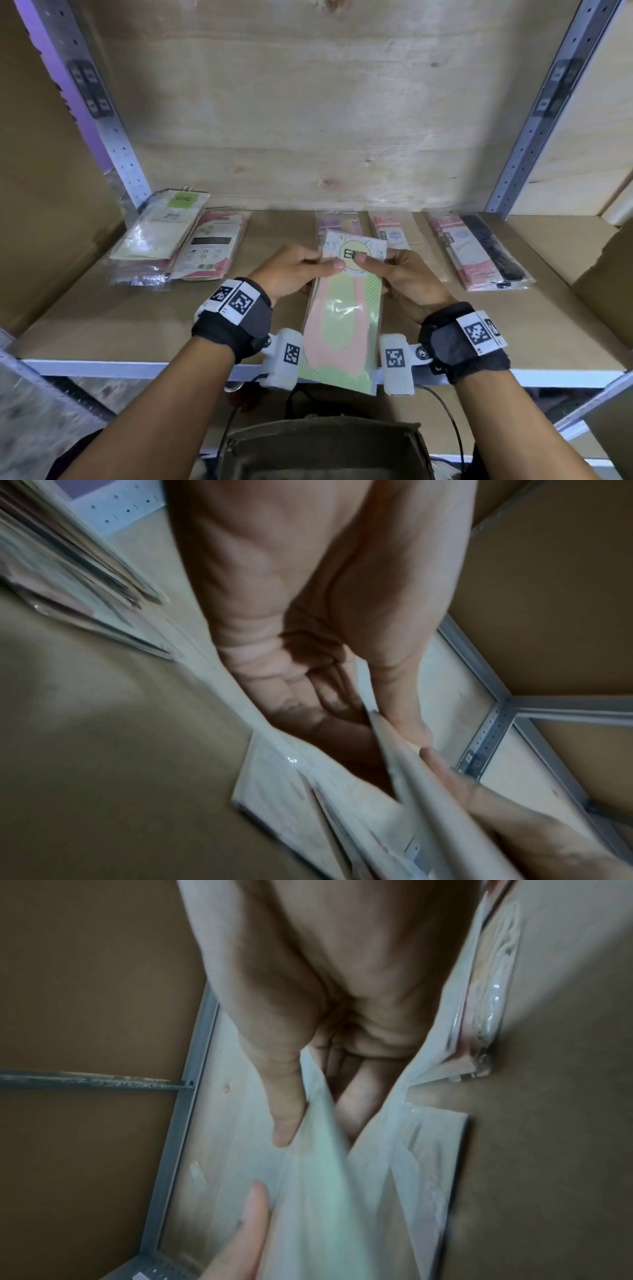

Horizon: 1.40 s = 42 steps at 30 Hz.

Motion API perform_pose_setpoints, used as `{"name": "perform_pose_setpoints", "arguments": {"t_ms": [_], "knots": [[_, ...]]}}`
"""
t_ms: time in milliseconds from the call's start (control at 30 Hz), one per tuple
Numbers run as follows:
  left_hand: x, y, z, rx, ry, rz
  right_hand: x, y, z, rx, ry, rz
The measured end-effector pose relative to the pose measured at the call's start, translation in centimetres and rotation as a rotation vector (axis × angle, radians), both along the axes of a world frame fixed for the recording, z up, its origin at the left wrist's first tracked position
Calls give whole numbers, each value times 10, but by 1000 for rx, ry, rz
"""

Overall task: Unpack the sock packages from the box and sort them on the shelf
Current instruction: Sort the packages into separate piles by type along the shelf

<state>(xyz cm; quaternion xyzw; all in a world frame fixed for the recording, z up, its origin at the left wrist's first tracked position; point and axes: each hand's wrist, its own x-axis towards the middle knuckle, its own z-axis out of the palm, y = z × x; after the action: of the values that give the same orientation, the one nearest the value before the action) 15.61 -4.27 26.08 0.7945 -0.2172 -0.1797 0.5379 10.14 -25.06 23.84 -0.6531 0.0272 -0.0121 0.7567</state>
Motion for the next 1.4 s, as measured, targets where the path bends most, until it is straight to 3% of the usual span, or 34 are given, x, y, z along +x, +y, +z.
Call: {"name": "perform_pose_setpoints", "arguments": {"t_ms": [133,267,367,500,567,667,833,900,1100,1267,1400], "knots": [[-5,-2,-7,4,36,-21,4,-20,0,59,14,-178],[-13,1,-8,74,136,-180,6,-48,1,101,38,-378],[-12,9,-2,114,167,-250,6,-54,1,150,32,-406],[-8,16,-4,68,207,-95,6,-43,-1,166,13,-354],[-11,13,-8,14,227,-104,6,-35,0,148,19,-322],[-9,10,-10,3,130,-63,7,-22,1,156,55,-275],[-1,14,-7,-140,66,178,1,-2,-3,115,108,182],[-1,15,-6,-168,89,215,1,1,-6,83,117,252],[1,20,-3,-117,133,242,4,0,-10,62,99,106],[6,29,2,-38,115,226,2,8,-7,114,156,186],[16,50,9,9,108,217,16,26,7,-28,174,111]]}}
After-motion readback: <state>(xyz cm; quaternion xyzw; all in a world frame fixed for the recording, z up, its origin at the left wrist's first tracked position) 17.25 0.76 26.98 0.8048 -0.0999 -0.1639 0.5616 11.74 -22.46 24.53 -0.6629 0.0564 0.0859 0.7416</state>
